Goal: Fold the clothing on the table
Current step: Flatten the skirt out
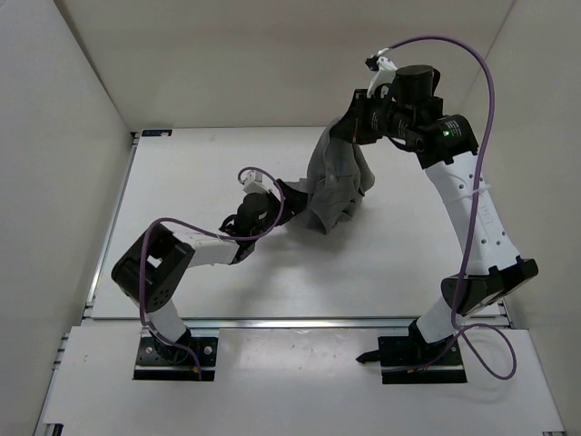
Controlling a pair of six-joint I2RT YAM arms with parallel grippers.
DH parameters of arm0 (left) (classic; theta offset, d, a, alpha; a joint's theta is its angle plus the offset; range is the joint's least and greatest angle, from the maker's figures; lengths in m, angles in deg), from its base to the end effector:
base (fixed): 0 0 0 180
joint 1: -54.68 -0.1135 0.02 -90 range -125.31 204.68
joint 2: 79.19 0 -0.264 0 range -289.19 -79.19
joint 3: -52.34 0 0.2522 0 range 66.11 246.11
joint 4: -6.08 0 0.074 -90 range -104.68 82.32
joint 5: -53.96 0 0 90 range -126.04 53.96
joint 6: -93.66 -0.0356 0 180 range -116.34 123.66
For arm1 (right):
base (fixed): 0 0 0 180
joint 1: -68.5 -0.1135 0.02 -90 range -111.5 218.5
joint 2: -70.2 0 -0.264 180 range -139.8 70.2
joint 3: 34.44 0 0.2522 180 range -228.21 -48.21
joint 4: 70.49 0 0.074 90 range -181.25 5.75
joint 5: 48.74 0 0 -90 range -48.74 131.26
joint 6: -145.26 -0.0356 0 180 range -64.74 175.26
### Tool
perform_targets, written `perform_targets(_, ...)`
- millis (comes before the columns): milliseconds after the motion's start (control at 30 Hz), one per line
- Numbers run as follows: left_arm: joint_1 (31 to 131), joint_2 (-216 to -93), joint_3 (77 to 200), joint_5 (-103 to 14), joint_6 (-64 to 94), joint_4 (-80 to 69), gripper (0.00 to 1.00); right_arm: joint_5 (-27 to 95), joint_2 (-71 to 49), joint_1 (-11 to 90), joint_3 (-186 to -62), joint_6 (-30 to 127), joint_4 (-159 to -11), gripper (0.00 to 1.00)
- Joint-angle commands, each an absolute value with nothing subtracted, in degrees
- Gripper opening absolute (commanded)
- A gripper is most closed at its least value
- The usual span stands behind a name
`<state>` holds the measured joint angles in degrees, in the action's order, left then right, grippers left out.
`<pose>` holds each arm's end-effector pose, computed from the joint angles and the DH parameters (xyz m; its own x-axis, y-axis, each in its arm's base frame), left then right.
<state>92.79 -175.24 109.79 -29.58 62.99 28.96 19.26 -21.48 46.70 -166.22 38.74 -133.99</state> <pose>0.2780 -0.2130 0.1891 -0.5629 -0.6447 -0.5172 0.0860 0.5767 -0.8124 0.2911 0.1308 0.4973 -0.5422 0.0671 -0.8376 -0.5313 0.7449 0.4036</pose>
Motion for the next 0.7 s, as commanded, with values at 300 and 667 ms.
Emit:
perform_targets(300, 94.50, -180.34, 111.80, -43.25, 65.88, 43.56, 0.19, 16.47, -20.59, 50.83, -168.88, 39.09, -130.48, 0.00)
perform_targets(667, 91.27, -175.52, 114.98, -44.74, 61.76, 30.74, 0.00, 16.30, -19.98, 57.50, -170.38, 41.10, -131.36, 0.00)
